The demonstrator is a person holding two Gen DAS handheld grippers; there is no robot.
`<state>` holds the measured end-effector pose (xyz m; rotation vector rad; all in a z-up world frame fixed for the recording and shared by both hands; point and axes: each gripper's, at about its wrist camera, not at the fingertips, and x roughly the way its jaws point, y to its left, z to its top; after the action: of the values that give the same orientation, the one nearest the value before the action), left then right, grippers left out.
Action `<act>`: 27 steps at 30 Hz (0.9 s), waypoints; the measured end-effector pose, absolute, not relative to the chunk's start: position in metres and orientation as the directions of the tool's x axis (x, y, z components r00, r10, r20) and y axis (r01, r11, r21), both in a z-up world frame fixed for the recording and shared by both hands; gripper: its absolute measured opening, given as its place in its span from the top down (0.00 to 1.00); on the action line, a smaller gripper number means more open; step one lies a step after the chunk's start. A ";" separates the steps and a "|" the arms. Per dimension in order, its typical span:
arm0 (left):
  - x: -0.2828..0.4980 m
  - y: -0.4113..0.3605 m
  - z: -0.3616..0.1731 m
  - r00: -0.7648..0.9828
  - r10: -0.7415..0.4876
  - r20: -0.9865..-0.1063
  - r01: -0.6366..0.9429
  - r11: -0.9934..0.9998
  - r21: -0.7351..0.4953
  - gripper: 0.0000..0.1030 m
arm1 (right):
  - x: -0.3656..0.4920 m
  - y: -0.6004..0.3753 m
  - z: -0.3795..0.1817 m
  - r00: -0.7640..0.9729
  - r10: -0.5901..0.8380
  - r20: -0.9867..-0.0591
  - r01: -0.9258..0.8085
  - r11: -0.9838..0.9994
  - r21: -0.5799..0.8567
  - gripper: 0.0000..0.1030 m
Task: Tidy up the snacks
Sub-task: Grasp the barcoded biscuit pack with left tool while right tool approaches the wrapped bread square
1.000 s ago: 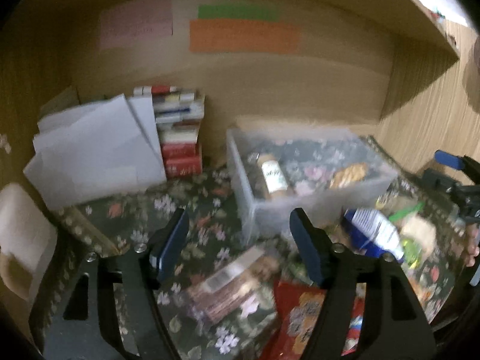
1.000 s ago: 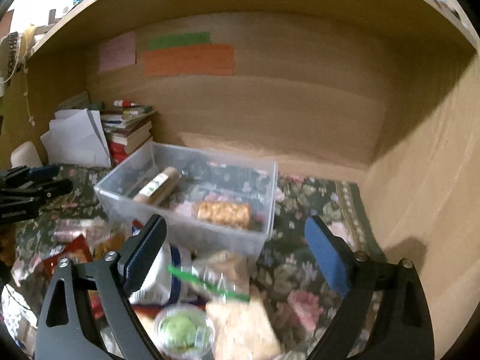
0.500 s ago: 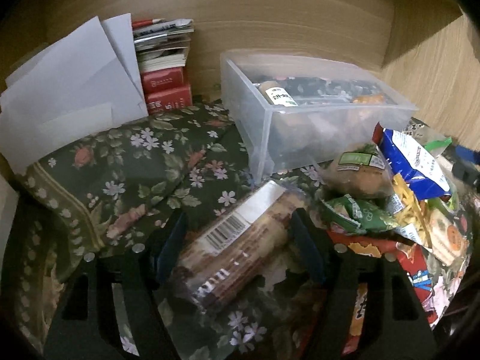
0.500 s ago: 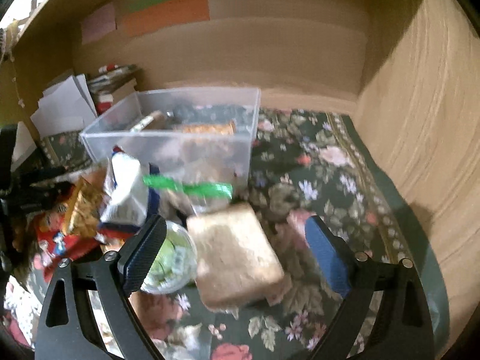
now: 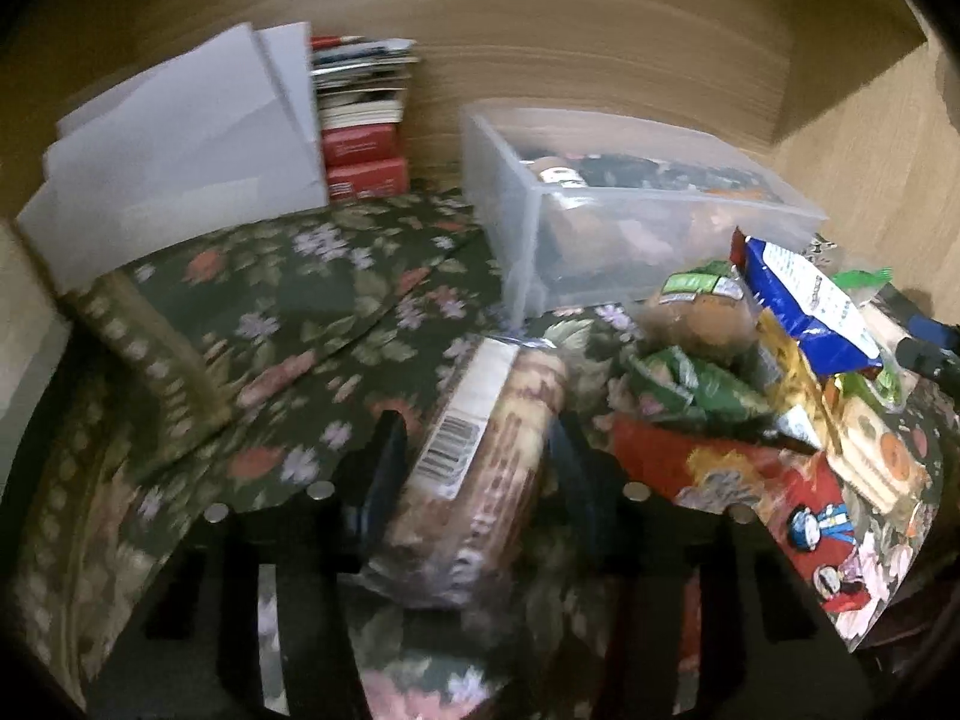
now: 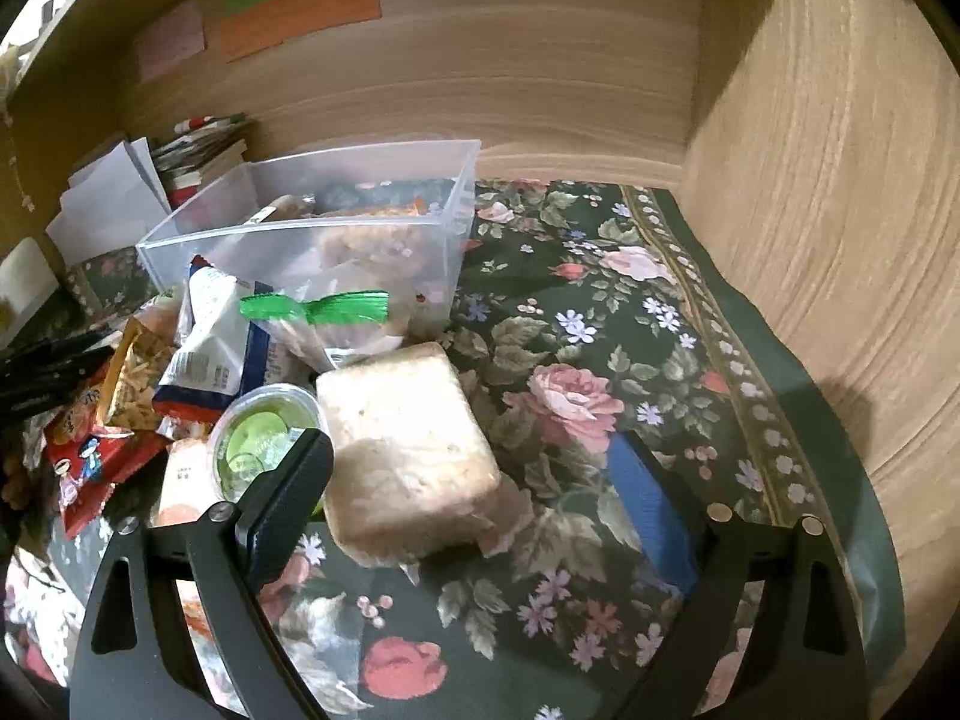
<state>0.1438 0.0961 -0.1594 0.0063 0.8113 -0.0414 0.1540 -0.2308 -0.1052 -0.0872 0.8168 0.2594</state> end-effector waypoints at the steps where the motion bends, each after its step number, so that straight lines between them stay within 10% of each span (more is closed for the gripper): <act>1: 0.140 0.098 -0.160 0.685 -0.025 -0.728 0.026 1.000 -0.010 0.53 | 0.153 -0.233 -0.105 0.653 0.201 -0.731 -0.262 0.965 0.032 0.11; 27: 0.159 0.095 -0.172 0.681 -0.035 -0.731 0.019 0.999 -0.030 0.56 | 0.148 -0.231 -0.105 0.624 0.228 -0.747 -0.316 0.948 0.025 0.12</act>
<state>0.1590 0.0953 -0.1721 -0.0204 0.8207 -0.0302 0.1480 -0.2315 -0.1052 -0.1126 0.8405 0.3131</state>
